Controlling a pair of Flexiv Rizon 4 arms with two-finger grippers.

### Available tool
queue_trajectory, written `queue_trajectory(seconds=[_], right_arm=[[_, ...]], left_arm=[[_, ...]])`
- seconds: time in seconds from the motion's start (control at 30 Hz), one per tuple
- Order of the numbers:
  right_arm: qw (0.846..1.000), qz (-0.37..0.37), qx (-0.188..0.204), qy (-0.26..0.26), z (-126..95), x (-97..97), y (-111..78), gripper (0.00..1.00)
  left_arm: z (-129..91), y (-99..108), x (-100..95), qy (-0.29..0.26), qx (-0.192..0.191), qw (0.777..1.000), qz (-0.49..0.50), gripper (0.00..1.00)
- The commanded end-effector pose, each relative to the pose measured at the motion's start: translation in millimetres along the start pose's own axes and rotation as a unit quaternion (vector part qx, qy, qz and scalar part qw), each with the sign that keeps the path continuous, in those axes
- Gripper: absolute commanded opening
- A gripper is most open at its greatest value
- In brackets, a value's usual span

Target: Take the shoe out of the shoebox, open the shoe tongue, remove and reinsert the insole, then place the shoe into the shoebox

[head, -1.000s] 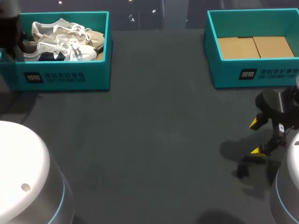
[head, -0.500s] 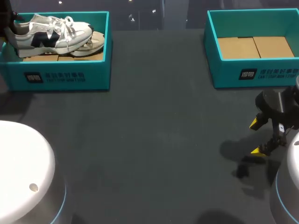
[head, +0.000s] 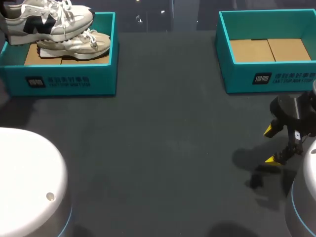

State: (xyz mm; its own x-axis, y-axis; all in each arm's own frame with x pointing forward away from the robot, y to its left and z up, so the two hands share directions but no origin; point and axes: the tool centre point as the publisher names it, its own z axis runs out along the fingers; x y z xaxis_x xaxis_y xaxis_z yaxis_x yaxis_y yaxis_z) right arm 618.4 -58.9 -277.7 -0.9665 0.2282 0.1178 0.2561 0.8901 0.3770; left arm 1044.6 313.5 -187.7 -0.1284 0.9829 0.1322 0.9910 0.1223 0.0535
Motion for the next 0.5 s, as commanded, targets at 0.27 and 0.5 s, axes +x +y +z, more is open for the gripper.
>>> queue_trajectory(seconds=[0.27, 0.5], right_arm=[[1.0, 0.0, 0.001, -0.001, 0.2, 1.1, -0.1, 1.0], [1.0, 0.0, 0.001, -0.001, 0.2, 1.1, -0.1, 1.0]], left_arm=[[-64.1, -67.5, -22.4, 0.013, -0.026, 0.999, 0.039, 0.0], [-76.7, -108.5, -47.5, 0.013, -0.023, 0.997, 0.073, 0.0]])
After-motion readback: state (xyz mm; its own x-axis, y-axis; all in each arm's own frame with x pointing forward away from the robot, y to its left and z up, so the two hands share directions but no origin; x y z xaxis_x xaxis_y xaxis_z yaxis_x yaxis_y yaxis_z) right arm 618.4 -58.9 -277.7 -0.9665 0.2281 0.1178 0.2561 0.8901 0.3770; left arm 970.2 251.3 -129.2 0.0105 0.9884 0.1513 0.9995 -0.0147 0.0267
